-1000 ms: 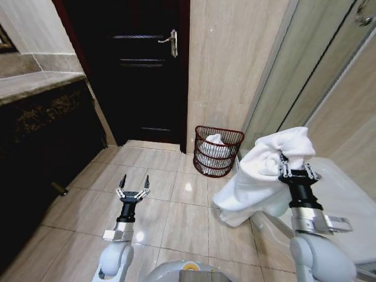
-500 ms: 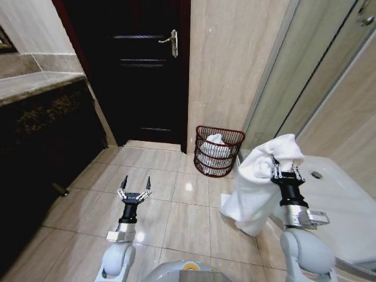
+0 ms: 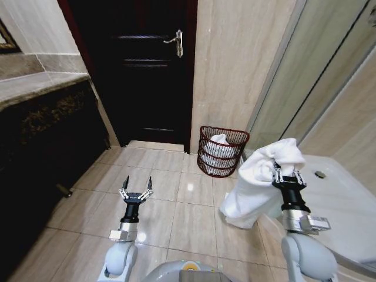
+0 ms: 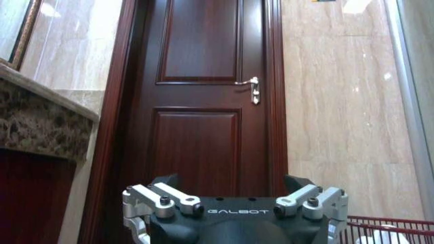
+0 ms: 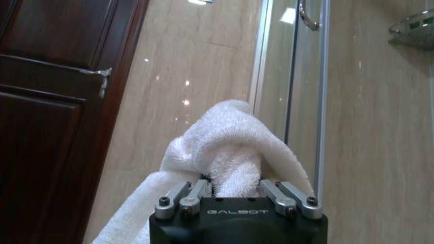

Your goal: Discard the used towel into the hamper.

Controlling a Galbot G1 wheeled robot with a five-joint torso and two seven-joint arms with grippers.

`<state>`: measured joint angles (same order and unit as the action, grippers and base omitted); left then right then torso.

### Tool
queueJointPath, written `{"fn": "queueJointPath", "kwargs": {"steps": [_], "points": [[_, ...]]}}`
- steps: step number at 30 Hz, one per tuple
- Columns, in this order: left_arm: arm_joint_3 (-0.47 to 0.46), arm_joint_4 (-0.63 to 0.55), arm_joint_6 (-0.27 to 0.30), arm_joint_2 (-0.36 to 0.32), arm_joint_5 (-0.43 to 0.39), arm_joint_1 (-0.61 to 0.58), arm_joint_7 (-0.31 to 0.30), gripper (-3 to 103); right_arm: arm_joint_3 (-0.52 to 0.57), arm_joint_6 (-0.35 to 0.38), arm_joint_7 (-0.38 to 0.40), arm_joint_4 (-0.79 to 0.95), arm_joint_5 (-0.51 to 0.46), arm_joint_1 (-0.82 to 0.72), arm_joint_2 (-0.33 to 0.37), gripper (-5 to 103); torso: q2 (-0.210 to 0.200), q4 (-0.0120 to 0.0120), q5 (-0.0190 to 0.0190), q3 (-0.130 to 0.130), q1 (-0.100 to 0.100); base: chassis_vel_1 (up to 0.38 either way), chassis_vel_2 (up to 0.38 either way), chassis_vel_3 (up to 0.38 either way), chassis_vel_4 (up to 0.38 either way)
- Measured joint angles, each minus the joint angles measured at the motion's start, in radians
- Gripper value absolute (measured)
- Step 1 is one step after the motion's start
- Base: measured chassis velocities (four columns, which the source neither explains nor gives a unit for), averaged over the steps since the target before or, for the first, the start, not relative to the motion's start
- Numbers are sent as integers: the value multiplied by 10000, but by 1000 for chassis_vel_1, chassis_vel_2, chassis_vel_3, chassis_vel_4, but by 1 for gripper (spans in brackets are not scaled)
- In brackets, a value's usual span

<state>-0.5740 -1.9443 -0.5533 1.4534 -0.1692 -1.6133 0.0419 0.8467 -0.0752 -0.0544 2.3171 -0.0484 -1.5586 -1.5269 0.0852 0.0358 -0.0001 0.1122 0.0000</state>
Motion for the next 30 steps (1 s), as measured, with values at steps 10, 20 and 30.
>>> {"fn": "queueJointPath", "kwargs": {"steps": [10, 20, 30], "points": [[-75, -172, 246, 8, -114, 119, -67, 100, -144, 6, -5, 68, 143, 41, -106, 27, 108, 4, 1, 70, 15, 88, 84, -114, -124], [-42, -84, 199, 26, -79, 195, -44, 100, -38, -47, 98, -40, -103, 49, -114, 27, 521, 0, 0, 412, 107, 92, 95, -88, -95], [-50, -30, 153, -13, -12, 140, 37, 100, 67, -75, 327, -301, -465, 163, -101, 27, 760, 0, 1, 595, 167, 31, 32, -41, -27]]}}
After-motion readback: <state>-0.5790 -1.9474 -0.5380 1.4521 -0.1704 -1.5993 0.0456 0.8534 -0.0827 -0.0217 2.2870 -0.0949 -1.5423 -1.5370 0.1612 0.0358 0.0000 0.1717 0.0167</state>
